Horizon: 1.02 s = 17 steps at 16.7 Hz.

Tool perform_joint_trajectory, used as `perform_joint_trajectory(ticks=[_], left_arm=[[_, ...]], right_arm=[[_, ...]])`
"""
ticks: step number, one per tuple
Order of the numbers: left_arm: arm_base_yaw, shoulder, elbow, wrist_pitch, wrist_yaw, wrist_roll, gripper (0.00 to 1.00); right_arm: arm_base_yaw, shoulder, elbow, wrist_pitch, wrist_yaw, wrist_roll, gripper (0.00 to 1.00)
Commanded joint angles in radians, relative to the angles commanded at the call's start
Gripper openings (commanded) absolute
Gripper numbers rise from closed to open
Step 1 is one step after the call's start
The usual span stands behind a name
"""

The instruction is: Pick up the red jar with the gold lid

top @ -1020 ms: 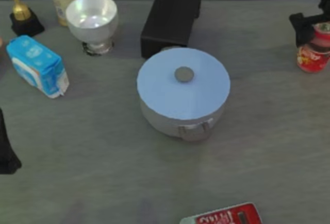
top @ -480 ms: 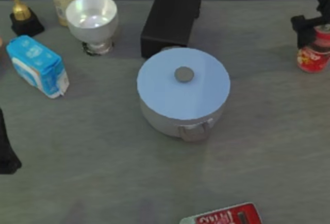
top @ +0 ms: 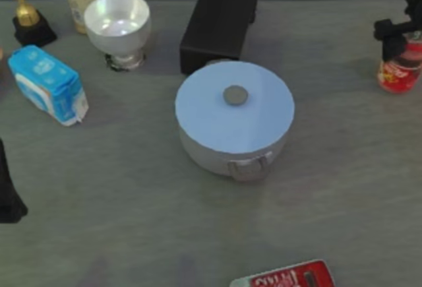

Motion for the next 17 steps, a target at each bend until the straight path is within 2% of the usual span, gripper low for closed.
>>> perform_joint_trajectory(ticks=[1, 2, 12, 17], left_arm=[[0.0, 0.0, 0.0, 0.0, 0.0, 0.0, 1.0], [0.0, 0.0, 0.0, 0.0, 0.0, 0.0, 1.0], [0.0, 0.0, 0.0, 0.0, 0.0, 0.0, 1.0], [0.0, 0.0, 0.0, 0.0, 0.0, 0.0, 1.0]], right_arm=[[0.0, 0.0, 0.0, 0.0, 0.0, 0.0, 0.02], [0.0, 0.0, 0.0, 0.0, 0.0, 0.0, 0.0], [-0.002, -0.017, -0.015, 0.0, -0.001, 0.0, 0.0], [0.002, -0.216, -0.204, -0.007, -0.005, 0.0, 0.0]])
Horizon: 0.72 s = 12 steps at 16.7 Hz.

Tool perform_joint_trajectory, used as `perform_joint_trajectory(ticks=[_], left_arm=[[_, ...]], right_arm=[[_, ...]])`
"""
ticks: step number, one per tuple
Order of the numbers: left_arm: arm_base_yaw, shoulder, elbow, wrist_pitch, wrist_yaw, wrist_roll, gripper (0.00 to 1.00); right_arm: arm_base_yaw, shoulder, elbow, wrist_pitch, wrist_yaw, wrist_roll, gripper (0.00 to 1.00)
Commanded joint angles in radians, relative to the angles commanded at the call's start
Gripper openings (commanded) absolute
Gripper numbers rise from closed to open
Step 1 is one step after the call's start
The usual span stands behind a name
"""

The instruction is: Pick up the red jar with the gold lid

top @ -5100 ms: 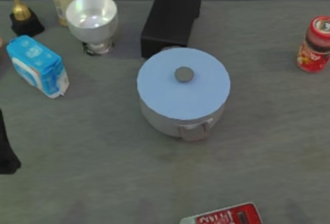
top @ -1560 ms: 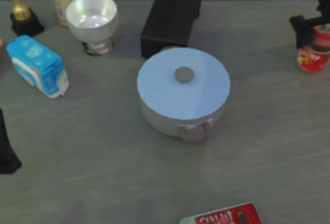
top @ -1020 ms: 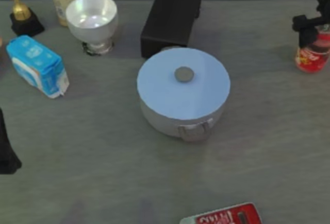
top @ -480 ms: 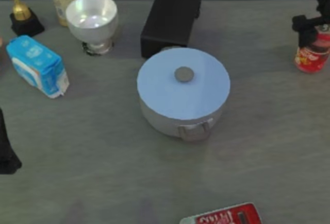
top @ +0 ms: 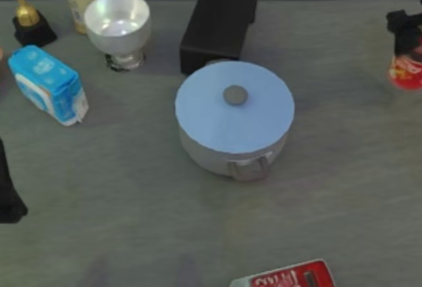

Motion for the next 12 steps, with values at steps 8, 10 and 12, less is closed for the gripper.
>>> perform_joint_trajectory(ticks=[8, 10, 12], left_arm=[[0.0, 0.0, 0.0, 0.0, 0.0, 0.0, 1.0], [0.0, 0.0, 0.0, 0.0, 0.0, 0.0, 1.0], [0.0, 0.0, 0.0, 0.0, 0.0, 0.0, 1.0]], right_arm=[[0.006, -0.308, -0.291, -0.02, -0.001, -0.002, 0.0], [0.006, -0.308, -0.292, -0.02, -0.001, -0.002, 0.0], [0.0, -0.305, -0.288, -0.019, -0.002, 0.0, 0.0]])
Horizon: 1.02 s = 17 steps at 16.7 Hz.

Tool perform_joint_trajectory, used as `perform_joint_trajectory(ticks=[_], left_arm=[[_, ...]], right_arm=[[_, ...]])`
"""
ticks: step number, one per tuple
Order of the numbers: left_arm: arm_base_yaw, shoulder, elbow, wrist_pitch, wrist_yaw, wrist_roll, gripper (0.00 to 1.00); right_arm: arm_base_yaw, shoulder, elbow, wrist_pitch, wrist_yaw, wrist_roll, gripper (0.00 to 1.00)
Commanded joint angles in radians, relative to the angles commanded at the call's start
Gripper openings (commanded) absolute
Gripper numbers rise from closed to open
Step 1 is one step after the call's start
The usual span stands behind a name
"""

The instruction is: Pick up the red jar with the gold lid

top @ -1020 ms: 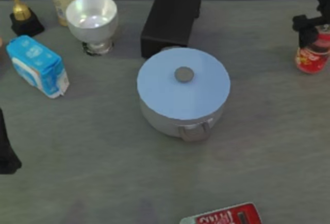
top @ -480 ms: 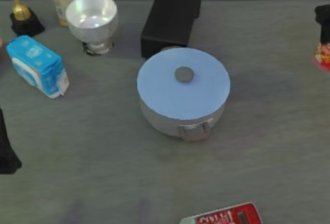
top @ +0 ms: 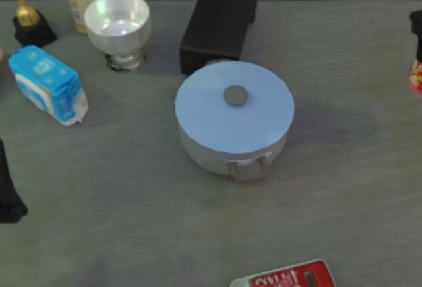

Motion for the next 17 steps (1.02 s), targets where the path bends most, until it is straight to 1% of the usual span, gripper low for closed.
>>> perform_joint_trajectory(ticks=[2, 4, 6, 10, 12, 14, 17], left_arm=[[0.0, 0.0, 0.0, 0.0, 0.0, 0.0, 1.0], [0.0, 0.0, 0.0, 0.0, 0.0, 0.0, 1.0], [0.0, 0.0, 0.0, 0.0, 0.0, 0.0, 1.0], [0.0, 0.0, 0.0, 0.0, 0.0, 0.0, 1.0], [0.0, 0.0, 0.0, 0.0, 0.0, 0.0, 1.0], [0.0, 0.0, 0.0, 0.0, 0.0, 0.0, 1.0], [0.0, 0.0, 0.0, 0.0, 0.0, 0.0, 1.0]], right_arm=[[0.012, 0.0, -0.006, 0.007, 0.003, 0.014, 0.0], [0.048, -0.002, -0.031, 0.03, 0.016, 0.07, 0.0], [0.099, -0.009, -0.074, 0.066, 0.036, 0.167, 0.0], [0.223, -0.025, -0.179, 0.153, 0.087, 0.425, 0.0], [0.276, -0.033, -0.224, 0.192, 0.109, 0.516, 0.0], [0.31, -0.041, -0.255, 0.217, 0.123, 0.564, 0.0], [0.316, -0.043, -0.26, 0.222, 0.126, 0.573, 0.0]])
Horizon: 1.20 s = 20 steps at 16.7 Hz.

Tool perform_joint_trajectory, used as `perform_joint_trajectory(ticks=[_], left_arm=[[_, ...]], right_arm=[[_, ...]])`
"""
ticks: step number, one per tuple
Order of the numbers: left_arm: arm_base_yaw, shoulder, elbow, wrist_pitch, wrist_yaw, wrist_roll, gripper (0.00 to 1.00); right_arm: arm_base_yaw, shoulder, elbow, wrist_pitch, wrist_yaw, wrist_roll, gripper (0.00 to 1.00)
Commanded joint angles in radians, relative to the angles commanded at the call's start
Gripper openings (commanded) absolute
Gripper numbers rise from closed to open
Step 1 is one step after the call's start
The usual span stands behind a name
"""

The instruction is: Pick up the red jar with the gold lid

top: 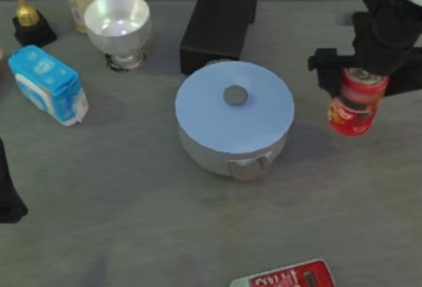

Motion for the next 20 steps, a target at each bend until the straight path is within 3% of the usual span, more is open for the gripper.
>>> perform_joint_trajectory(ticks=[15, 20], left_arm=[[0.0, 0.0, 0.0, 0.0, 0.0, 0.0, 1.0], [0.0, 0.0, 0.0, 0.0, 0.0, 0.0, 1.0]], right_arm=[[-0.002, 0.067, -0.101, 0.169, 0.0, -0.001, 0.0], [-0.002, 0.067, -0.101, 0.169, 0.0, -0.001, 0.38]])
